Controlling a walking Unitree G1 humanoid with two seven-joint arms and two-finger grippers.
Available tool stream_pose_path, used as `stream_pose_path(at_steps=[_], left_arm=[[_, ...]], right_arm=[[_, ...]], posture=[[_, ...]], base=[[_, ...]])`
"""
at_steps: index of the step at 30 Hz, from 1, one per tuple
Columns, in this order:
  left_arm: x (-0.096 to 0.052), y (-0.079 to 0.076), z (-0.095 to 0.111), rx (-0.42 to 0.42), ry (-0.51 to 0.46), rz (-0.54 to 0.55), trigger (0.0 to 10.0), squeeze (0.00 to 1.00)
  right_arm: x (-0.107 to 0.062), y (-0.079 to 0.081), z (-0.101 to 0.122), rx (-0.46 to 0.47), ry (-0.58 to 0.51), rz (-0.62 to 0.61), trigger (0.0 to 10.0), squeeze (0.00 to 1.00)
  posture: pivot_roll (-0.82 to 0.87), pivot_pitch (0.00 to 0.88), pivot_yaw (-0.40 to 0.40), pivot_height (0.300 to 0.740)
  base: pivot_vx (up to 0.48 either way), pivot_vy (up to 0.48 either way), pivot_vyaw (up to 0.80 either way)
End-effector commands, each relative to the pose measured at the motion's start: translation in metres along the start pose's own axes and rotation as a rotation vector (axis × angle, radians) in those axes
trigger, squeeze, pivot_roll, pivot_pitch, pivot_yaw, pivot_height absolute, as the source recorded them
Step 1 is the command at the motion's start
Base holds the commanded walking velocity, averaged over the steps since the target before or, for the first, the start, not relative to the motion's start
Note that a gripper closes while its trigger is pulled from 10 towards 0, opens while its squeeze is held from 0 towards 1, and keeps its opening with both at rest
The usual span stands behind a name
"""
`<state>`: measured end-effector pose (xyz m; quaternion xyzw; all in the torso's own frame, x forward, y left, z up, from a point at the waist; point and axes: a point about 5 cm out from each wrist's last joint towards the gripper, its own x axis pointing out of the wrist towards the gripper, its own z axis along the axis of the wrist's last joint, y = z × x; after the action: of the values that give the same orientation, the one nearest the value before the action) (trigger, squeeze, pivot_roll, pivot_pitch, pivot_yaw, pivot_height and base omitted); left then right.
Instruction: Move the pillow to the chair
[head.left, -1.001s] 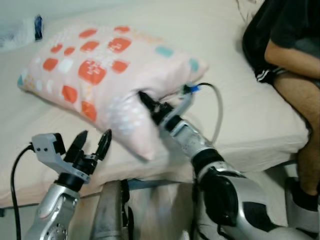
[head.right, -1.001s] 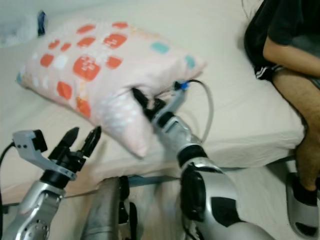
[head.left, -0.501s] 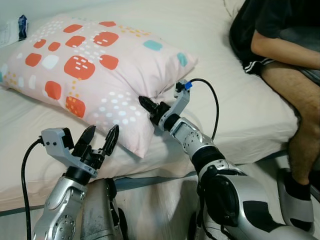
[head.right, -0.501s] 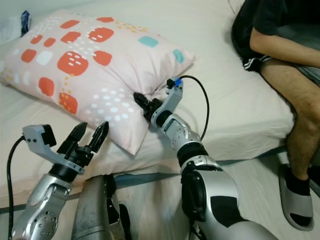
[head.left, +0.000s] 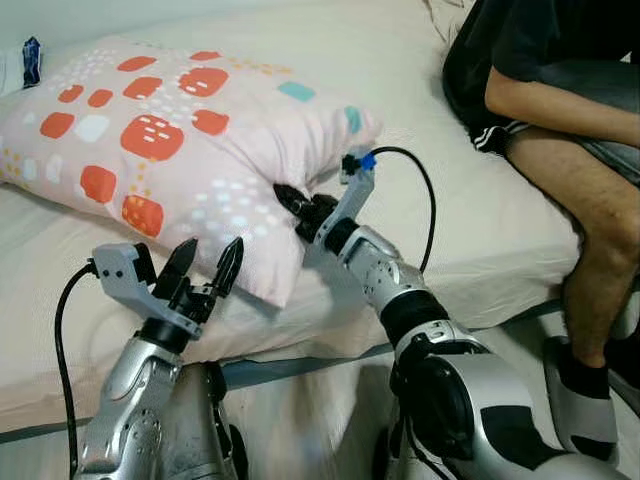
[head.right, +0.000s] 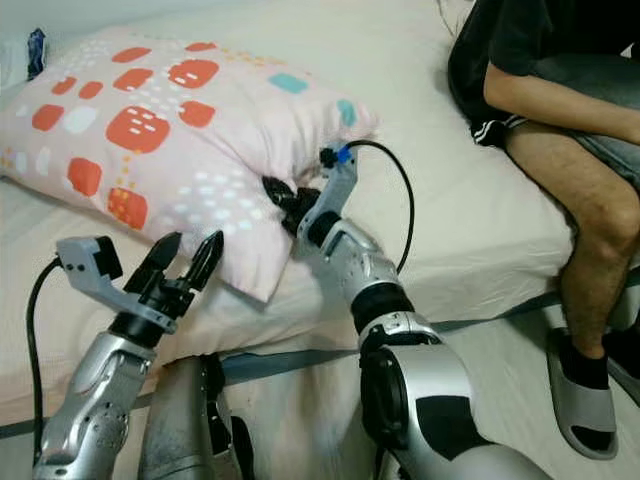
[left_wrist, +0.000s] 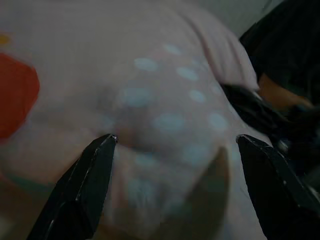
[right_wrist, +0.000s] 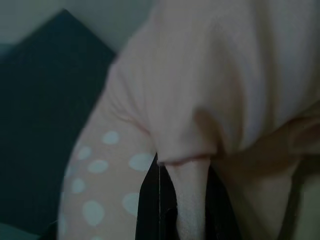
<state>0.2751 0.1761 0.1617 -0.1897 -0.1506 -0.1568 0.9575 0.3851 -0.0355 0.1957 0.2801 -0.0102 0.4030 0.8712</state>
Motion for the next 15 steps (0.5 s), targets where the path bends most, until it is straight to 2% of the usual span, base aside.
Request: stream_pose_path(at_steps=[1, 9, 12, 15], left_arm=[[-0.002, 0.004, -0.001, 0.008, -0.008, 0.016, 10.0, 0.0], [0.014, 0.015, 0.014, 0.041, -0.09, 0.047, 10.0, 0.0], [0.02, 0.028, 0.029, 0.076, -0.157, 0.109, 10.0, 0.0], [0.02, 0.037, 0.036, 0.098, -0.184, 0.149, 10.0, 0.0]], right_arm=[[0.0, 0.005, -0.001, 0.021, -0.031, 0.049, 0.0, 0.0], [-0.004, 0.005, 0.005, 0.029, -0.066, 0.095, 0.0, 0.0], [-0.007, 0.004, 0.003, 0.017, -0.06, 0.113, 0.0, 0.0], [-0.01, 0.003, 0.0, 0.021, -0.053, 0.107, 0.0, 0.0]], posture=[[0.03, 0.185, 0.001, 0.334], [0.0, 0.128, -0.017, 0.358], [-0.01, 0.114, -0.024, 0.372], [-0.01, 0.105, -0.031, 0.381]], base=[[0.0, 0.0, 0.0], [0.0, 0.0, 0.0], [0.0, 0.0, 0.0], [0.0, 0.0, 0.0]])
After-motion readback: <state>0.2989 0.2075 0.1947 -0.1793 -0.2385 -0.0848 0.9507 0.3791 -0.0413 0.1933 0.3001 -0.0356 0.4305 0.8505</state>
